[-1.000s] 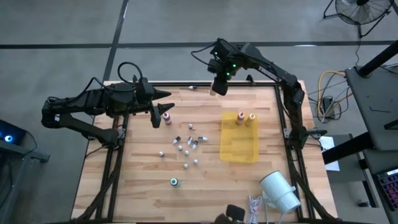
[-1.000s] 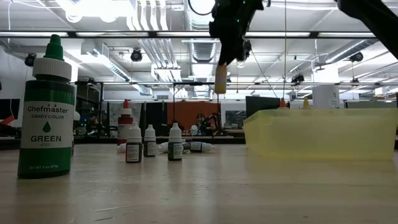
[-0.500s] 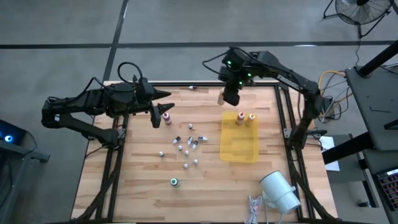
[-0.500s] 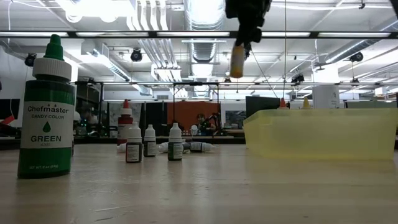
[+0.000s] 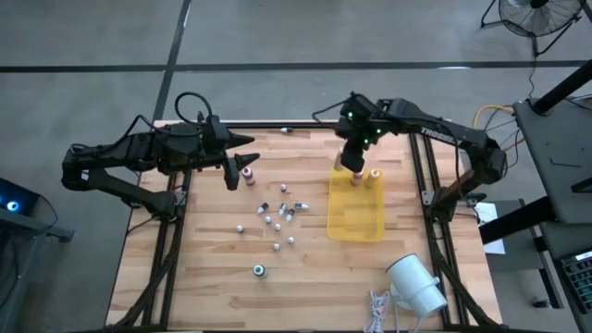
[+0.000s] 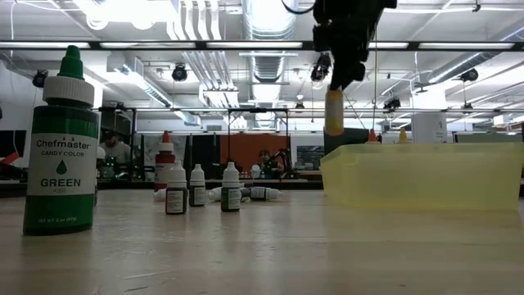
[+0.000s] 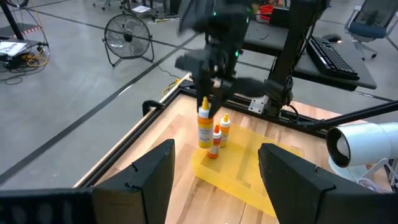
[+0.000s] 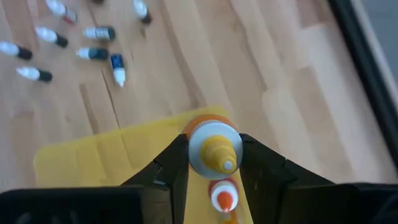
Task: Pick & Place food coloring
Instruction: Put the big yellow food coloring bottle into the yellow bin
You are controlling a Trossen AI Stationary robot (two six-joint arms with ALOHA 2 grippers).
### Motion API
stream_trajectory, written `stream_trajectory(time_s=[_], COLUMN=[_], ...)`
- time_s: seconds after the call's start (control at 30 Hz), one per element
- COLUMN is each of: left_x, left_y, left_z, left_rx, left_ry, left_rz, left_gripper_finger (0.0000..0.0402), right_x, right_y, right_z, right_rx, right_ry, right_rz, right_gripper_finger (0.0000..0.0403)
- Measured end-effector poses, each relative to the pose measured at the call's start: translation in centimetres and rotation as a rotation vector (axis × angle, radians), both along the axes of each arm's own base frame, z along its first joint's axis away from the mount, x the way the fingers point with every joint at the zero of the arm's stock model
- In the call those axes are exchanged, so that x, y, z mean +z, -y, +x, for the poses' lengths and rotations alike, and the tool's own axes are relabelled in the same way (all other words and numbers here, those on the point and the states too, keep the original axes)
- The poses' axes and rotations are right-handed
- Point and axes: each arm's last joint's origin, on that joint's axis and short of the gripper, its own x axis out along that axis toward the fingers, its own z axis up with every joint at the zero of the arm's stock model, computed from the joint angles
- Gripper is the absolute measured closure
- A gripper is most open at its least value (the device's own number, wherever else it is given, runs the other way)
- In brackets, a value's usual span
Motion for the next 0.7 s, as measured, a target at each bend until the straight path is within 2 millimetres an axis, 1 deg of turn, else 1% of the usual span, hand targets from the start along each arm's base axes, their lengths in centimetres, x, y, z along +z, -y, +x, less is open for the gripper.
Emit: stream_trajectory(time_s=[0.17, 0.27, 0.53, 0.7], left_x=[0.0, 0.0, 0.0, 0.0], left_y=[0.0, 0.0, 0.0, 0.0], left_z=[0.0, 0.0, 0.0, 0.0], left_rx=[0.001, 0.001, 0.001, 0.001], left_ry=[0.001, 0.001, 0.001, 0.001], left_rz=[-0.002, -0.003, -0.003, -0.003], left_gripper_finger=[0.0197, 0.0197, 0.0197, 0.0197], right_x=[-1.9, -2.4, -4.2, -5.2], right_y=[-0.2, -0.3, -0.8, -0.9], right_z=[0.1, 0.4, 0.3, 0.5], right_rx=[-0.012, -0.01, -0.005, -0.001], right_ry=[-0.033, -0.014, -0.063, -0.054], right_rz=[-0.006, -0.014, -0.021, -0.029], right_gripper_finger=[0.0297, 0.0297, 0.0297, 0.0297])
